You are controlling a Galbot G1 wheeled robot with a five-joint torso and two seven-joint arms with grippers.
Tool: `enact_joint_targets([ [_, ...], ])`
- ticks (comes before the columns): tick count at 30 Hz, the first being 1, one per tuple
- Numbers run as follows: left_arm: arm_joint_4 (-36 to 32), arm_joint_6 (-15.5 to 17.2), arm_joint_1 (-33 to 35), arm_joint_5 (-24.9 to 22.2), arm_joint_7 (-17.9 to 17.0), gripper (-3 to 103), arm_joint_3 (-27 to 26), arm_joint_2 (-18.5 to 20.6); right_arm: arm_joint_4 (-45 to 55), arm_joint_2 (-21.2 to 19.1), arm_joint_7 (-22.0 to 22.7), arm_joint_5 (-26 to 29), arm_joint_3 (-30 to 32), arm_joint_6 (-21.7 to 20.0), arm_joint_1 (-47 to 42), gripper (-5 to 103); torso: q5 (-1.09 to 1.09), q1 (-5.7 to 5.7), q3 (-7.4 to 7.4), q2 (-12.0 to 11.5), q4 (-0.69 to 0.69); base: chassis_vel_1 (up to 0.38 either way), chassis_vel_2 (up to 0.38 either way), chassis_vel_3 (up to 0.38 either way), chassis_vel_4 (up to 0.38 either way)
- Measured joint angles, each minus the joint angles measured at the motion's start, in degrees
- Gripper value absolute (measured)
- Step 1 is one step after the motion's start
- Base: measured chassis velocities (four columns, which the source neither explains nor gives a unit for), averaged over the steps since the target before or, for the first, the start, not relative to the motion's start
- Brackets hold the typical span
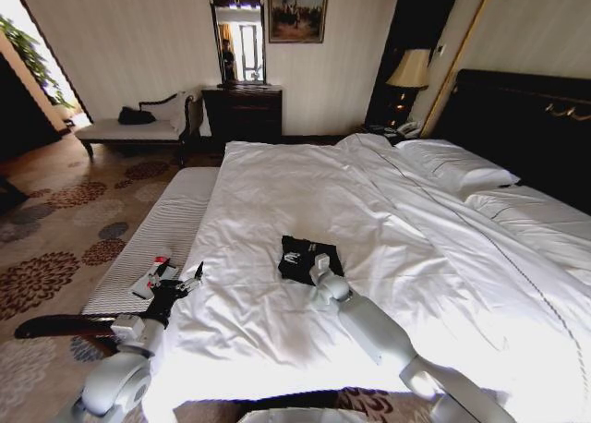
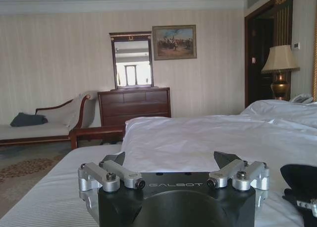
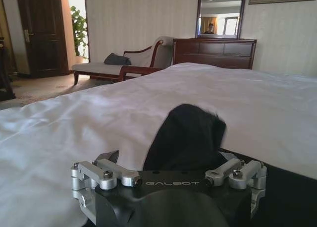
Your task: Fold the clothes on the bed.
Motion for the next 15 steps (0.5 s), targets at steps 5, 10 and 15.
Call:
enact_joint_targets([
  [5,-0.1,-0.1,0.7,-0.1,0.2,100,-0.8,0.1,4.1,-0.5,1.1,2.0,0.9,-1.0,-0.3,100,0.02,0.01,0.00,0.0,0.01,0.000,0.000,0.000,0.000],
  [10,0.4,-0.1,-1.0,0.1,0.1,100,1.3,-0.1,13.1,-5.3,3.2,6.9,3.5,-3.2,-1.3,100,-0.01,0.00,0.00,0.0,-0.02,0.000,0.000,0.000,0.000],
  [15,0.6,0.3,-2.9,0.1,-0.4,100,3.1,0.2,16.8,-9.4,3.9,8.3,7.1,-3.2,-3.9,100,0.01,0.00,0.00,0.0,-0.03,0.000,0.000,0.000,0.000],
])
